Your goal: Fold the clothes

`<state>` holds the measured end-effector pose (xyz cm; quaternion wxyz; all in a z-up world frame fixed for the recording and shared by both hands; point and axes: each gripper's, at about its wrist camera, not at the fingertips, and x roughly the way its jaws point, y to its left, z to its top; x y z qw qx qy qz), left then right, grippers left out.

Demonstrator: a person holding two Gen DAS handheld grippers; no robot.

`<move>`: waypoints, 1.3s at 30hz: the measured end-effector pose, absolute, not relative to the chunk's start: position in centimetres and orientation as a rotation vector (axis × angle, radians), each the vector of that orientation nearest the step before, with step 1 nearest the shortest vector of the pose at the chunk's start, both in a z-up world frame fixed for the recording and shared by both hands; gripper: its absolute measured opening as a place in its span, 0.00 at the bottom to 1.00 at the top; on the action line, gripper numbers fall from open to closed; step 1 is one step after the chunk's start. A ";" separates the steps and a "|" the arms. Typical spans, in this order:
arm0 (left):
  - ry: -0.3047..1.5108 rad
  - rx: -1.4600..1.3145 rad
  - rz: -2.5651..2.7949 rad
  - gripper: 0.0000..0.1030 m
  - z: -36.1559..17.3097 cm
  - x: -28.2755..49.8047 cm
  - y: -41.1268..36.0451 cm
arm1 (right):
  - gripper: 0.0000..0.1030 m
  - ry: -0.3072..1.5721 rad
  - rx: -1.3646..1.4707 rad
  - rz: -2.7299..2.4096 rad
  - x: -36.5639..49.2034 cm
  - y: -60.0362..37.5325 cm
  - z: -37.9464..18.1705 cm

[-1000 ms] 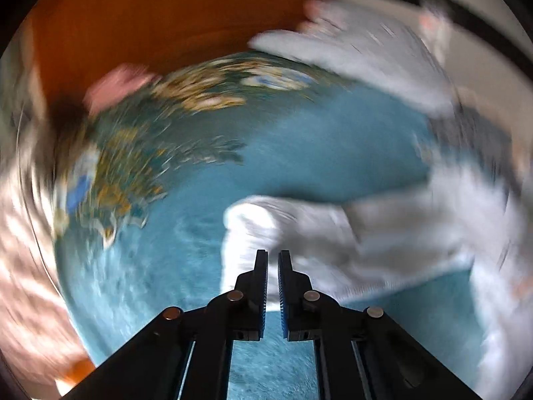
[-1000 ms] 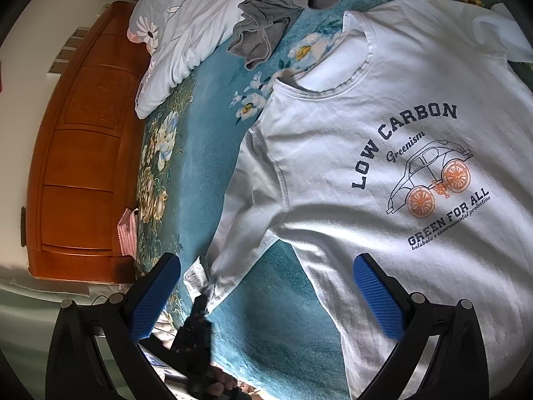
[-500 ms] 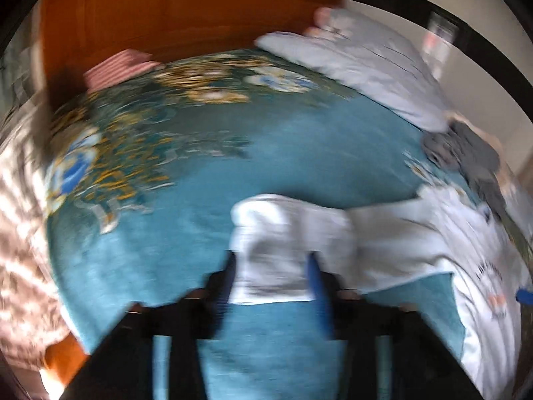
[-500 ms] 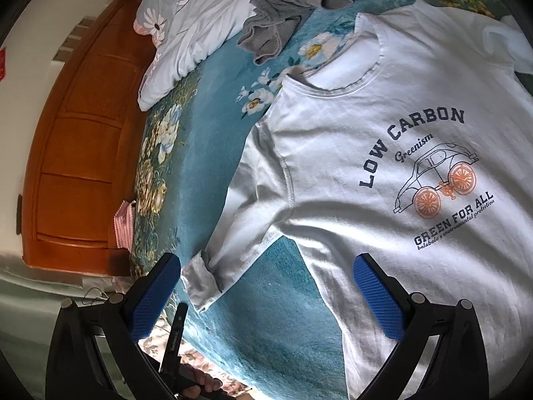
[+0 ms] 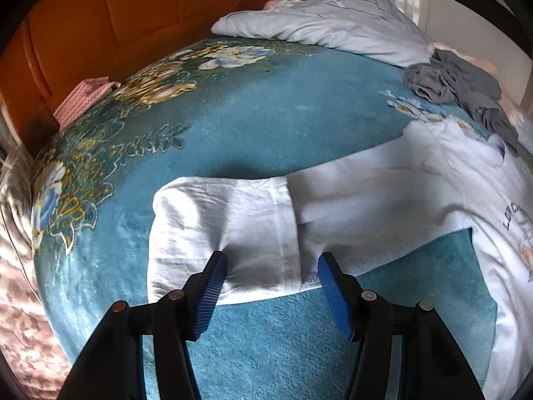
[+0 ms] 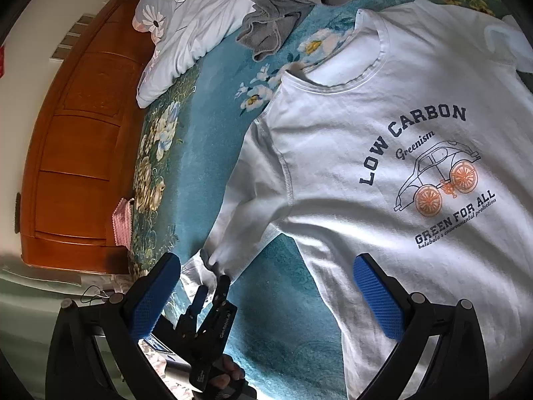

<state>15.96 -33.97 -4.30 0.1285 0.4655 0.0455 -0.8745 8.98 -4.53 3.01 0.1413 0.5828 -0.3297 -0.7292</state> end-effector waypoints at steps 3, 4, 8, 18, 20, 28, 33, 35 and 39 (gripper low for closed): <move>0.159 1.329 -2.512 0.33 -4.2 16.3 -34.9 | 1.00 -0.957 1.679 -2.107 9.0 -4.5 3.1; 0.159 1.325 -2.506 0.25 -4.2 16.5 -35.0 | 1.00 -0.958 1.678 -2.107 9.0 -4.5 3.1; 0.221 1.285 -2.494 0.10 -3.7 17.3 -36.6 | 1.00 -0.960 1.684 -2.103 9.0 -4.5 3.0; 0.603 1.012 -2.214 0.09 -2.3 23.2 -47.9 | 1.00 -0.956 1.685 -2.098 9.0 -4.6 3.0; 0.632 1.010 -2.166 0.09 -3.1 24.2 -49.1 | 1.00 -0.953 1.686 -2.096 9.0 -4.7 3.0; 0.674 1.028 -2.093 0.16 -4.6 25.0 -49.5 | 1.00 -0.931 1.691 -2.110 9.0 -4.9 3.1; 0.717 0.971 -1.977 0.39 -3.1 26.5 -49.5 | 1.00 -0.920 1.689 -2.109 9.0 -5.0 3.1; 0.801 0.969 -2.020 0.42 -2.1 27.1 -47.9 | 1.00 -0.921 1.682 -2.109 9.0 -4.9 3.2; 0.966 1.089 -2.279 0.60 -1.2 26.4 -39.6 | 1.00 -0.923 1.667 -2.108 9.1 -4.8 3.5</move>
